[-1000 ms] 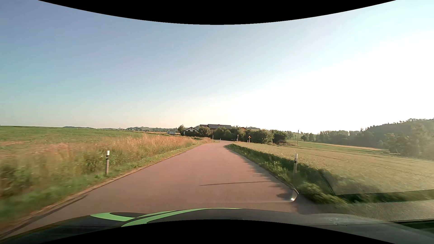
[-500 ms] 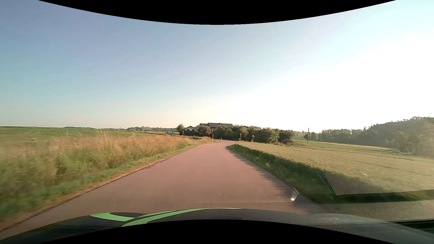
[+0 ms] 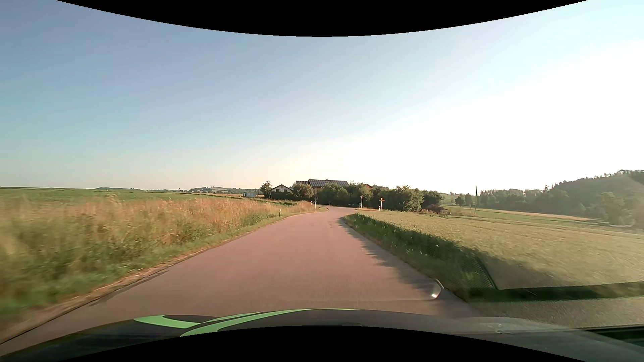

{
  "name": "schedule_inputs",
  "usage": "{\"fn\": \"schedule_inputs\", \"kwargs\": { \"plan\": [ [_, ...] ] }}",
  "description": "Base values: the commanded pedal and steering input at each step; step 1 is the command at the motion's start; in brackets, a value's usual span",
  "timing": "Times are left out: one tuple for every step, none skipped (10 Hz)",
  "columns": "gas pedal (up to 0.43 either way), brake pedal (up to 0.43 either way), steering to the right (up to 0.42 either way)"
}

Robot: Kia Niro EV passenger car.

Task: Follow the waypoints while adhering to traffic rules and regulations

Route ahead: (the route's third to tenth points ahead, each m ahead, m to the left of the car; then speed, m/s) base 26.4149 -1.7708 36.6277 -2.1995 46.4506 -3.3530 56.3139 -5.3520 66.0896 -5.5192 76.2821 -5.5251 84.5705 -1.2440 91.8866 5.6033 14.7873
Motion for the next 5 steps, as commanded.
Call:
{"fn": "schedule_inputs", "kwargs": {
  "plan": [
    [0.0,0.152,0.001],
    [0.0,0.159,0.001],
    [0.0,0.159,0.001],
    [0.0,0.165,0.001],
    [0.0,0.165,0.001]
  ]
}}
